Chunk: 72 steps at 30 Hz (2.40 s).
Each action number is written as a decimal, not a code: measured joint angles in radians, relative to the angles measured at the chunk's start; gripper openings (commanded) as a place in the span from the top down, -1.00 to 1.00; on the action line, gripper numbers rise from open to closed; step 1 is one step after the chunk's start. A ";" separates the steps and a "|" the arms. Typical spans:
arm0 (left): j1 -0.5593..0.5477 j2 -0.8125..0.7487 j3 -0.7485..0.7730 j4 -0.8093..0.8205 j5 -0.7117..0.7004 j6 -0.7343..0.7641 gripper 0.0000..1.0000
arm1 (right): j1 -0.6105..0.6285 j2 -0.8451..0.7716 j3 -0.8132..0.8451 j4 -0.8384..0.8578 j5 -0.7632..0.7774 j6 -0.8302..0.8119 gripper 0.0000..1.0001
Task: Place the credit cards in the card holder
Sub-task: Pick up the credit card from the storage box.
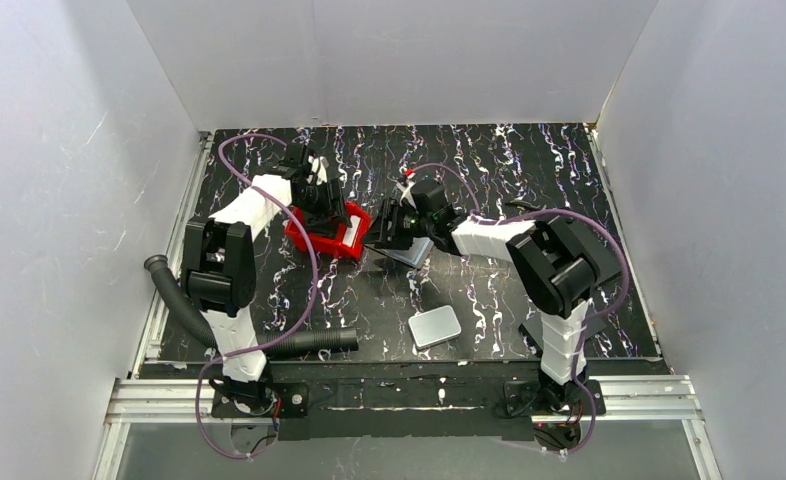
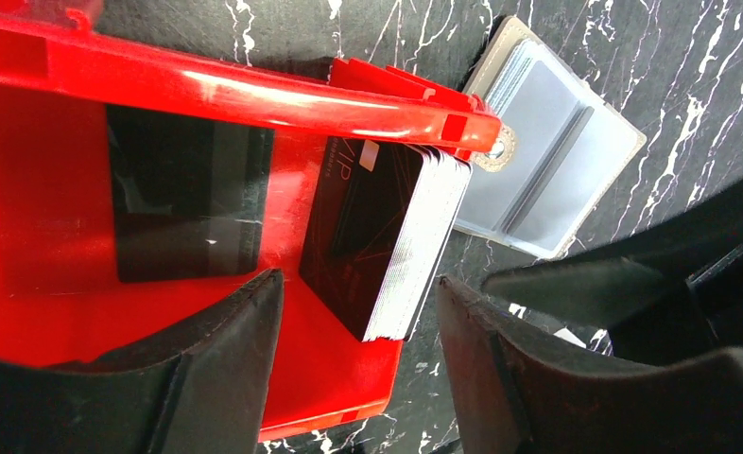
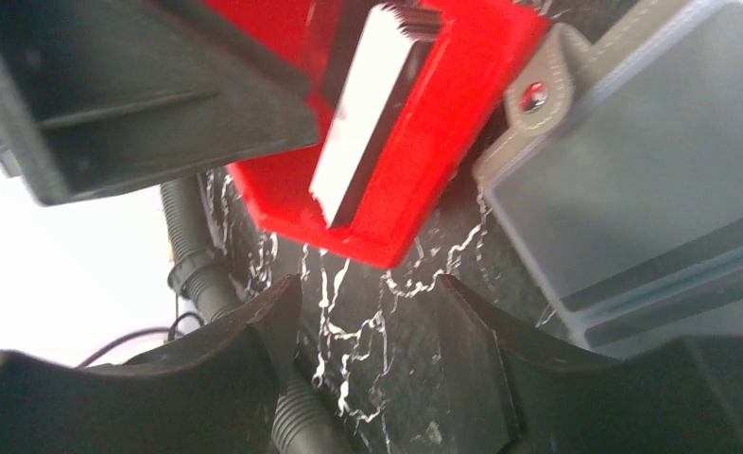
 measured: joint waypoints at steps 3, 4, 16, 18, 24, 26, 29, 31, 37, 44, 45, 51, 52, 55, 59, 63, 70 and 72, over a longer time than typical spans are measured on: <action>0.012 0.000 0.000 -0.001 0.010 0.002 -0.02 | 0.002 0.039 0.017 0.001 0.027 0.026 -0.31; 0.017 0.000 0.000 -0.001 0.015 0.002 0.00 | 0.002 0.048 0.024 0.001 0.034 0.030 -0.31; 0.029 0.017 0.020 -0.004 0.071 0.009 -0.08 | 0.007 0.145 0.109 0.031 0.049 0.061 -0.32; 0.029 0.024 0.021 -0.003 0.085 0.009 -0.12 | 0.008 0.154 0.118 0.033 0.048 0.063 -0.18; 0.033 0.044 0.021 0.005 0.135 0.002 -0.17 | 0.013 0.197 0.149 0.060 0.043 0.084 -0.01; 0.040 0.045 0.021 0.006 0.147 0.001 -0.17 | 0.014 0.208 0.161 0.063 0.046 0.084 0.05; 0.054 0.045 0.021 0.009 0.164 0.000 -0.16 | 0.016 0.221 0.179 0.062 0.048 0.085 0.14; 0.066 0.046 0.021 0.011 0.175 0.000 -0.18 | 0.019 0.232 0.191 0.062 0.052 0.088 0.16; 0.086 0.078 0.031 0.011 0.223 -0.007 -0.22 | 0.030 0.262 0.221 0.081 0.049 0.106 0.17; 0.092 0.081 0.035 0.015 0.237 -0.016 -0.24 | 0.034 0.262 0.221 0.085 0.041 0.113 -0.23; 0.092 0.080 0.035 0.016 0.235 -0.016 -0.24 | 0.037 0.262 0.221 0.085 0.037 0.111 -0.26; 0.091 0.050 0.020 0.015 0.187 -0.010 -0.52 | 0.046 0.262 0.221 0.092 0.018 0.104 -0.26; 0.091 0.042 0.019 0.011 0.177 -0.005 -0.54 | 0.047 0.262 0.221 0.092 0.018 0.104 -0.25; 0.091 0.026 0.018 0.006 0.152 -0.003 -0.59 | 0.047 0.262 0.221 0.094 0.017 0.105 -0.19; 0.091 0.028 0.018 0.002 0.135 -0.003 -0.68 | 0.047 0.262 0.217 0.102 0.016 0.111 -0.14; 0.091 0.048 0.018 0.007 0.133 -0.007 -0.68 | 0.047 0.262 0.212 0.111 0.015 0.114 -0.11; 0.092 0.076 0.010 0.079 0.211 -0.056 -0.49 | 0.047 0.264 0.212 0.120 0.015 0.121 0.02; 0.094 0.076 0.002 0.111 0.237 -0.072 -0.42 | 0.047 0.269 0.212 0.117 0.017 0.121 0.07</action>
